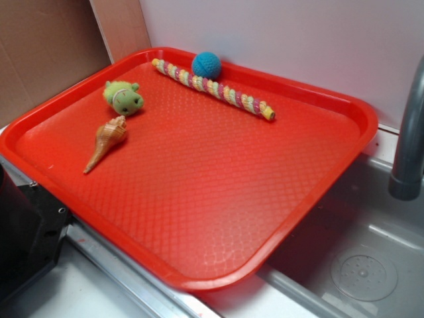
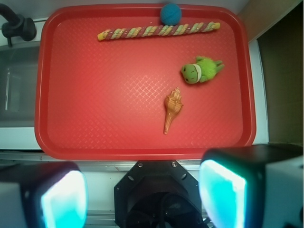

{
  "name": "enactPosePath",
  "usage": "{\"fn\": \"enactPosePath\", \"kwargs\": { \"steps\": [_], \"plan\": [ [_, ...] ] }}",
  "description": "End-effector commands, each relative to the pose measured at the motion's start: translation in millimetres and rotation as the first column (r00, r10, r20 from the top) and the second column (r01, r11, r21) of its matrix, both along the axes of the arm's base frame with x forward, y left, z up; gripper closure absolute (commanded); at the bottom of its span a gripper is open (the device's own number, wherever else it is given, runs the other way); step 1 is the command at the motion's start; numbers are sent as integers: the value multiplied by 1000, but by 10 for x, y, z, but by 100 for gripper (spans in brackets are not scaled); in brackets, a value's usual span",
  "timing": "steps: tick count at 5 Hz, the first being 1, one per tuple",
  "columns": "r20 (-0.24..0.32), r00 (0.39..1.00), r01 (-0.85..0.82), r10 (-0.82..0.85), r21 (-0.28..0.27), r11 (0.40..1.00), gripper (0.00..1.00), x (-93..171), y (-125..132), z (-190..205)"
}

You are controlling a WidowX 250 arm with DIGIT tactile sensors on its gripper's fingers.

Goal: Grab the multicolored rope.

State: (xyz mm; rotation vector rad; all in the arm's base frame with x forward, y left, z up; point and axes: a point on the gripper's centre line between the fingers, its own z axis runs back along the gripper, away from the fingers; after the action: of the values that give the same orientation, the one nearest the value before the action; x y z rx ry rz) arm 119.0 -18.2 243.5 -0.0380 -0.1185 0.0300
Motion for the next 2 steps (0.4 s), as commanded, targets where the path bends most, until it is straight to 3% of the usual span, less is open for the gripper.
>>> {"fn": "enactPosePath", "kwargs": {
  "steps": [1,2],
  "plan": [
    [0,1000,0,0,0,1000,0,0,0,0],
    [-1,991,-131,131,4,991,0,162,15,-34]
  ]
}}
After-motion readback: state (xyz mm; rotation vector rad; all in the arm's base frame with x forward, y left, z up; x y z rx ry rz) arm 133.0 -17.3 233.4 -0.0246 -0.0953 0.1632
